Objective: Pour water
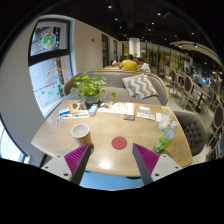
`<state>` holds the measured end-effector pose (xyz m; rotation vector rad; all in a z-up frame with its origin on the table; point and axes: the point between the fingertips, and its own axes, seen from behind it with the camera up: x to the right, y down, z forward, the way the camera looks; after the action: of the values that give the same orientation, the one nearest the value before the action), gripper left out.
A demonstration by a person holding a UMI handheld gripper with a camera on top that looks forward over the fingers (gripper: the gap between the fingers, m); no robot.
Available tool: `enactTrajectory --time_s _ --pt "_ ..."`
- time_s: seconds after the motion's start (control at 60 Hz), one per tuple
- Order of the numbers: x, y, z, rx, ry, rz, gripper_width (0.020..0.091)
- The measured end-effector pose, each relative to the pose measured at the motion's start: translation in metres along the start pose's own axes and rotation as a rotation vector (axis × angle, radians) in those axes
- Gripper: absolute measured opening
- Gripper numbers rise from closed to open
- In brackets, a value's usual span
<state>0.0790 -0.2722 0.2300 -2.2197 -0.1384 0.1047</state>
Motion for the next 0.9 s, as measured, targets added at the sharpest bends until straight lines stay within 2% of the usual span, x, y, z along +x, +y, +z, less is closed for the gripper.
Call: enactTrajectory --time_s 0.217,0.35,0.533,0.75,0.8,0.9 --pt "0.126 0.062 0.024 -0.032 0.070 0.064 0.0846" --pt "0.195 0.087 0.054 -0.026 0.127 0.088 0.0851" --pt "0.261 0.079 0.114 0.042 0.165 0.120 0.0852" --pt "0.274 0.058 0.183 0.103 0.120 0.115 0.0840" --pt "0.273 0.056 0.190 0.108 0.126 0.102 0.0783" --pt "0.274 0.047 0.201 0.146 0.119 0.079 0.0536"
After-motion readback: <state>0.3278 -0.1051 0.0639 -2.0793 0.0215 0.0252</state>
